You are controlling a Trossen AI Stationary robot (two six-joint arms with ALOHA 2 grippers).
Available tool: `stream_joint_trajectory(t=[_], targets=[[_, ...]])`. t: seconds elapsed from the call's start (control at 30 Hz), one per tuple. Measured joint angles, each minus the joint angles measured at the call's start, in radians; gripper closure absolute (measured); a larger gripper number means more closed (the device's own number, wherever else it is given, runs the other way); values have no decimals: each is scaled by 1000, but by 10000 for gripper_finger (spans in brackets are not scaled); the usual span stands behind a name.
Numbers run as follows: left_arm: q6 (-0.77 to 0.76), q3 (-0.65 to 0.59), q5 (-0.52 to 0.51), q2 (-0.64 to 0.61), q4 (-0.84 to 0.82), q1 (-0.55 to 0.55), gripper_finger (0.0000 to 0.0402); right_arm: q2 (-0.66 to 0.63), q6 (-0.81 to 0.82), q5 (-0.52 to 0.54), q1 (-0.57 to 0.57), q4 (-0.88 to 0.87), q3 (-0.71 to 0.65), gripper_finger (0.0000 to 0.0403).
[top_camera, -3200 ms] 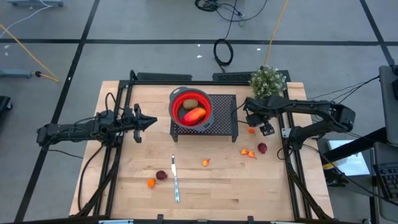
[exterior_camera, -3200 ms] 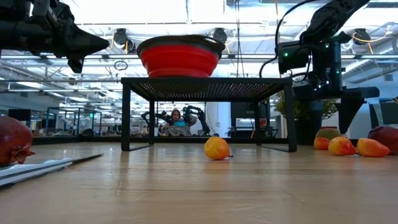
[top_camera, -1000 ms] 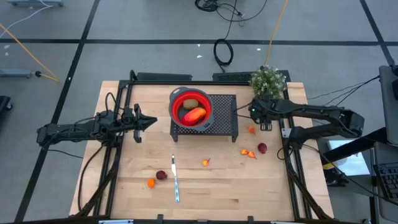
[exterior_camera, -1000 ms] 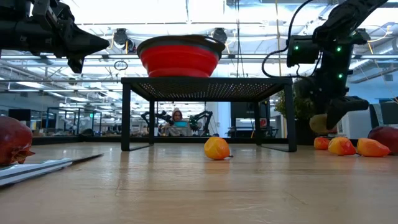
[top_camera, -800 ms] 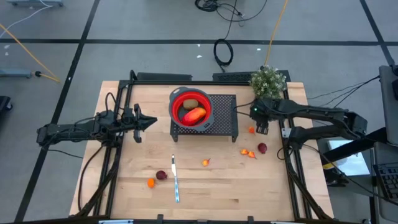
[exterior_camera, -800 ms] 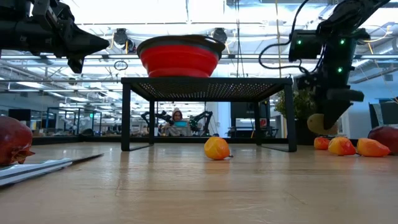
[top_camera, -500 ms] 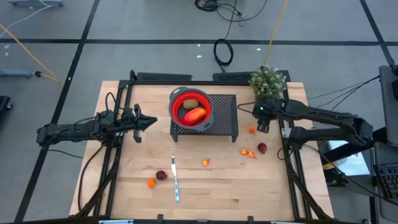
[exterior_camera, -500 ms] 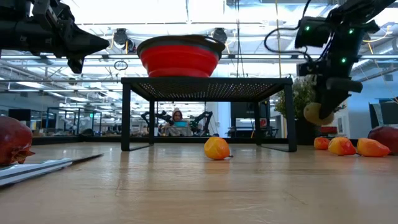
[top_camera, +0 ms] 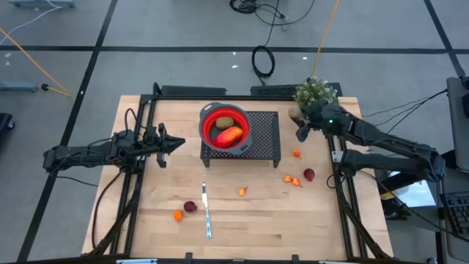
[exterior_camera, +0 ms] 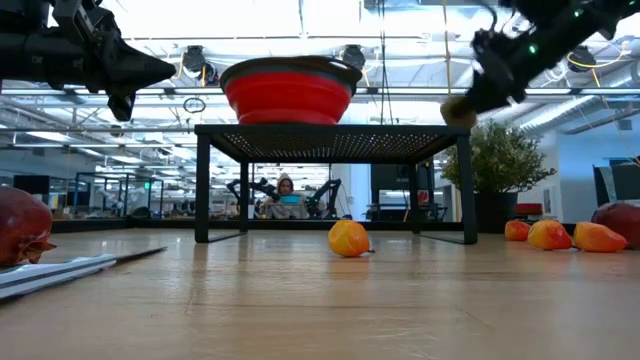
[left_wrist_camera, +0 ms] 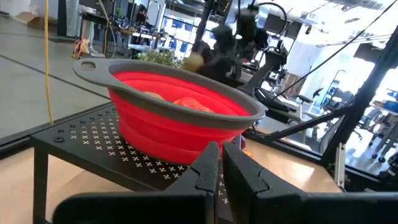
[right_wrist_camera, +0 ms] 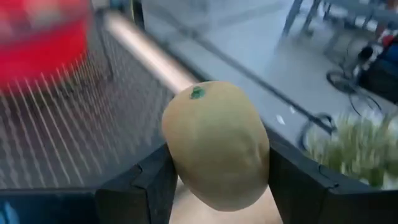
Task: Pick & Place Fruit
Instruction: Put the kiwi into the strainer on the shelf
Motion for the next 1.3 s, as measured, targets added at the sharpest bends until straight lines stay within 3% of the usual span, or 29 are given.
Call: stream_joint_trajectory(t=[0.27, 0.63, 1.13, 1.3], targets=[[1, 0, 0, 0, 0, 0, 382, -20, 175, -106, 0, 336, 0, 197], [7, 0, -1, 0, 0, 0, 382, -20, 478, -101, 0, 612, 0, 197], [7, 0, -2, 0, 0, 0, 382, -20, 948, -107, 0, 666, 0, 192], [6, 0, -2, 0, 0, 0, 382, -20, 1178, -234, 0, 691, 0, 178]])
